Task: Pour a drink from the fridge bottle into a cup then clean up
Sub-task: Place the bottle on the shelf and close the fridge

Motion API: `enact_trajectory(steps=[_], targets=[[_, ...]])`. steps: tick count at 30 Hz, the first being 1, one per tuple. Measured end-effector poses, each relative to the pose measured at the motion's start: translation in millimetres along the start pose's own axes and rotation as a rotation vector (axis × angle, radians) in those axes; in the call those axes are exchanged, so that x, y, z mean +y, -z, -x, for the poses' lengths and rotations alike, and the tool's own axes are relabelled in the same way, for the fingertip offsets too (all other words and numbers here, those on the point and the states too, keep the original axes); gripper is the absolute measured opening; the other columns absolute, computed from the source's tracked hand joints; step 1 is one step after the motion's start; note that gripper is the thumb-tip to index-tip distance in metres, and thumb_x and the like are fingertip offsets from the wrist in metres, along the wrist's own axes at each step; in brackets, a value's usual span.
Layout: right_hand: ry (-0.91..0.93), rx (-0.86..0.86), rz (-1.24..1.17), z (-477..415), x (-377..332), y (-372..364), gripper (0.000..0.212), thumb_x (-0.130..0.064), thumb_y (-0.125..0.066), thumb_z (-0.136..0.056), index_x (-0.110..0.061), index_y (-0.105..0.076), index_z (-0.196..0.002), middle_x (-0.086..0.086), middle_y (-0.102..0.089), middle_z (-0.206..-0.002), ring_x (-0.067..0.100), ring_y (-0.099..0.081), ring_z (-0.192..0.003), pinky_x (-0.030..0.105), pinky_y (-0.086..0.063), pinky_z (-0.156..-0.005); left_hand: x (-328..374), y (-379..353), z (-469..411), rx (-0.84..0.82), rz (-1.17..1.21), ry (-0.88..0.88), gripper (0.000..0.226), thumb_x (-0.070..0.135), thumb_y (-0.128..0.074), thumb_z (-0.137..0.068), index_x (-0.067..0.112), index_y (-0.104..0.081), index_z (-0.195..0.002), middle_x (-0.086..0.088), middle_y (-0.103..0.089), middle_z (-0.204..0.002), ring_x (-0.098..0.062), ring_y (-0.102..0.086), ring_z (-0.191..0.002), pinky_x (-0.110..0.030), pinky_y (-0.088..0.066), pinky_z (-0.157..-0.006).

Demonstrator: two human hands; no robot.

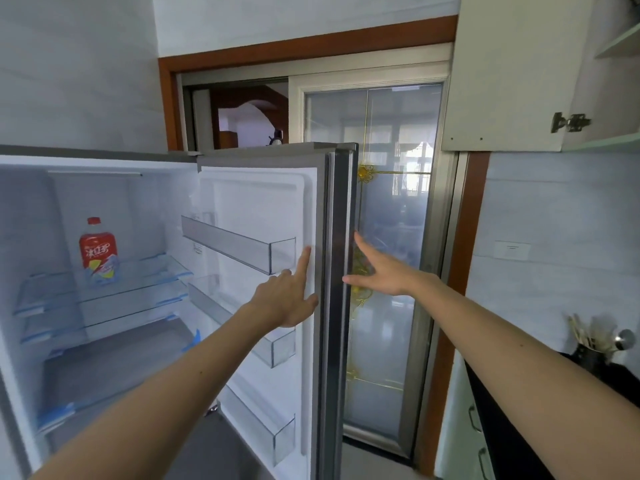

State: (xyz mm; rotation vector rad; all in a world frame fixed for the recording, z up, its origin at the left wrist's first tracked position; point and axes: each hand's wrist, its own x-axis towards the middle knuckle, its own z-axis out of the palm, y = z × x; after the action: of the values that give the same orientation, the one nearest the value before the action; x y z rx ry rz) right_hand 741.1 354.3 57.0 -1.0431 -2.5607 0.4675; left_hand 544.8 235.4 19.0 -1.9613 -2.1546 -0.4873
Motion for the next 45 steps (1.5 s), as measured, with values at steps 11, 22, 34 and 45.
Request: enact_trajectory(steps=[11, 22, 34, 45], targets=[[0.205, 0.166, -0.027, 0, -75, -12, 0.063, -0.05, -0.025, -0.104, -0.038, 0.01, -0.154, -0.008, 0.0, -0.166, 0.012, -0.005, -0.151, 0.04, -0.01, -0.122, -43, 47, 69, 0.06, 0.101, 0.045, 0.082, 0.041, -0.036, -0.104, 0.024, 0.027, -0.152, 0.0, -0.046, -0.061, -0.017, -0.052, -0.056, -0.038, -0.055, -0.073], [0.355, 0.323, 0.001, 5, -205, -59, 0.078, -0.02, -0.045, -0.104, -0.031, 0.013, -0.155, 0.004, -0.014, -0.161, 0.027, -0.043, -0.132, 0.025, -0.032, -0.099, -130, 92, 149, 0.032, 0.158, 0.147, 0.082, 0.041, -0.037, -0.103, 0.026, 0.027, -0.152, -0.002, -0.048, -0.061, -0.023, -0.058, -0.062, -0.051, -0.055, -0.09], [0.484, 0.285, 0.04, -14, -323, -111, 0.088, -0.031, -0.053, -0.101, -0.039, 0.016, -0.153, 0.006, -0.015, -0.16, 0.026, -0.057, -0.115, 0.04, -0.051, -0.097, -222, 114, 200, 0.03, 0.35, 0.268, 0.087, 0.031, -0.045, -0.103, 0.026, 0.026, -0.153, -0.027, -0.046, -0.146, -0.042, -0.059, -0.119, -0.047, -0.04, -0.108], [0.636, 0.341, 0.065, -83, -379, -157, 0.086, -0.038, -0.054, -0.099, -0.041, 0.011, -0.154, 0.0, 0.012, -0.165, 0.027, 0.0, -0.152, 0.053, -0.022, -0.117, -295, 114, 206, 0.169, 0.522, 0.361, 0.089, 0.037, -0.05, -0.101, 0.033, 0.021, -0.154, -0.01, -0.014, -0.166, -0.039, -0.03, -0.146, -0.048, -0.024, -0.118]])
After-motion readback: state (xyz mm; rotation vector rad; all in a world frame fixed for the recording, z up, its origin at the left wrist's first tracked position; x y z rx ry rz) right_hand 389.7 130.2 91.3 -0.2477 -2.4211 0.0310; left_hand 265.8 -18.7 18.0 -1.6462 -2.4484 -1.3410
